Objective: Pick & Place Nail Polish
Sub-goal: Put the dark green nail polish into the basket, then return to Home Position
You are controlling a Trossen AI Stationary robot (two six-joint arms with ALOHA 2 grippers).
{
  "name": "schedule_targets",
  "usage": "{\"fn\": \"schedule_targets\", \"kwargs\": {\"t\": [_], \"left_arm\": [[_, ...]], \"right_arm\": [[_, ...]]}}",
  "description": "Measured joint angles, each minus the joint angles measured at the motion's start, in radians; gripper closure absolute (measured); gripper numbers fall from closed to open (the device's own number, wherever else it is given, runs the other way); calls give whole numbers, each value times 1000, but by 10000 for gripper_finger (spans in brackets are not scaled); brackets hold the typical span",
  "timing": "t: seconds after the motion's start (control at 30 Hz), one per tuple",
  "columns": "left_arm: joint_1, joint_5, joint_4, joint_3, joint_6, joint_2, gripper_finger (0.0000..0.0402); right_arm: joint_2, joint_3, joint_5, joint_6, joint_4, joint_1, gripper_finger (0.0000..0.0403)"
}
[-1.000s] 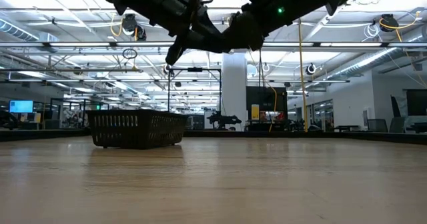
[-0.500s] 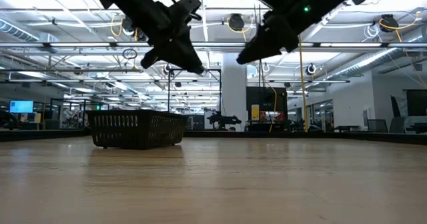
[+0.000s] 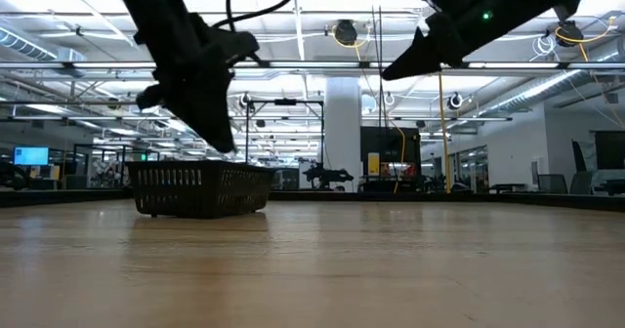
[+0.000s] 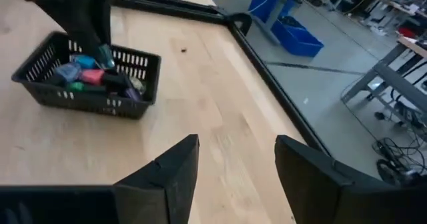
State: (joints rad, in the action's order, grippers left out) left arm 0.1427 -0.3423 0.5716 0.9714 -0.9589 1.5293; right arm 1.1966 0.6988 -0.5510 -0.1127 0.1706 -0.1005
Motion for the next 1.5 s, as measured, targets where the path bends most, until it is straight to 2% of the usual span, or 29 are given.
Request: {"fn": "schedule_targets", "kwargs": {"t": [0.2,0.4,0.6,0.67,0.77,0.87,1.0,1.1,1.2,1.3,1.37,1.43,1.5], "left_arm": [[-5,-10,-3,-7,12,15,282],[-22,-17,-5,-7,64,12,219],[-34,-16,-40,-7,188,12,188],[-39,15,-41,-4,293,9,182],[-51,43,-43,7,323,-28,178],[-34,-36,-62,14,400,-113,177],[52,-243,-78,-5,539,-253,177],[123,-398,-131,-95,630,-376,176],[155,-511,-181,-255,605,-532,176],[152,-509,-208,-427,590,-705,176],[150,-462,-311,-529,608,-812,176],[138,-406,-420,-610,662,-915,176],[127,-337,-486,-678,721,-1006,176]], "right_arm": [[-50,-73,1,-5,122,2,218],[-83,-89,2,-14,122,2,216],[-89,-89,2,-37,117,2,218],[-89,-89,2,-61,117,1,218],[-106,-90,2,-82,113,1,218],[-160,-90,-2,-69,107,1,220],[-263,-90,3,-16,48,1,218],[-345,-114,1,-40,20,1,215],[-419,-163,-9,-126,19,3,214],[-487,-207,-58,-106,33,3,215],[-532,-232,-61,-64,26,1,217],[-577,-252,-11,-42,-14,0,217],[-630,-269,82,-40,-90,1,216]]}}
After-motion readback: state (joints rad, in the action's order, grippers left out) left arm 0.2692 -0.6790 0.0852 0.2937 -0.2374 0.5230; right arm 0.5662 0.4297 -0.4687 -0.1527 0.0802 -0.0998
